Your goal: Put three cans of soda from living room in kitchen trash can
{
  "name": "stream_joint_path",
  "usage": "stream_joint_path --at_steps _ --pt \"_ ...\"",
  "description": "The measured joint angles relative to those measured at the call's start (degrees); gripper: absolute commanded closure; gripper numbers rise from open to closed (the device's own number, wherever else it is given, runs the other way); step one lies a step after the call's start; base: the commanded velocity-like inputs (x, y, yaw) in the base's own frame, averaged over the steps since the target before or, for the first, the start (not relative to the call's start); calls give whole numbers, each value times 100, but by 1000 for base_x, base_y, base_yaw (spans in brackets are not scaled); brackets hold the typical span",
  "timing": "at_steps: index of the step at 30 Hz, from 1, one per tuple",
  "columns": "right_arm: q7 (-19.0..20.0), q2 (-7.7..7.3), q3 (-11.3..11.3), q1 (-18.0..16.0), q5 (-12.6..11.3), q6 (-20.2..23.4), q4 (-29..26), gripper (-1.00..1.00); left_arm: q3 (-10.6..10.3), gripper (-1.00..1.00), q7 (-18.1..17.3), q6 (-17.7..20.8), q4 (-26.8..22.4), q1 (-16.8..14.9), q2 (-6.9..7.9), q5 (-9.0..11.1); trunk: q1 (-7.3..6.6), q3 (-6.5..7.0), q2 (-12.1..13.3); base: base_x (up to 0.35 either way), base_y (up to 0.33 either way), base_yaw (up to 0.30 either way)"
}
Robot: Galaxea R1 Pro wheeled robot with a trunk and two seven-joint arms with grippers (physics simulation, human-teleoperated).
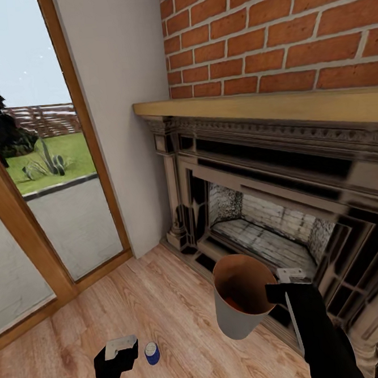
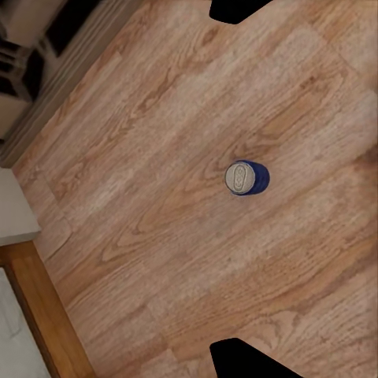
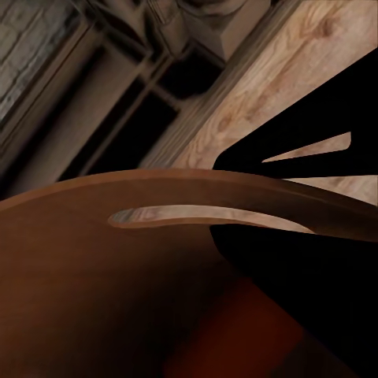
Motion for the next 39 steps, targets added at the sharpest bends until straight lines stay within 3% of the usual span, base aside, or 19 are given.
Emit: stream_joint_path --at_steps 31,35,37,39 --pt "-2 0 3 0 -2 -1 0 100 -7 -100 6 7 -6 -13 19 -20 681 -839 -1243 0 0 0" --pt "-3 0 4 -1 7 -8 -1 100 -3 -100 6 24 224 -319 41 -1 748 -930 -1365 0 0 0" --pt "-3 0 4 -1 2 -8 -1 100 -1 -100 8 18 565 -553 53 -3 748 -948 -1365 0 0 0" --pt "-3 0 3 -1 -9 -8 -1 100 -1 -100 8 4 1146 -978 63 -7 748 -966 -1365 0 0 0"
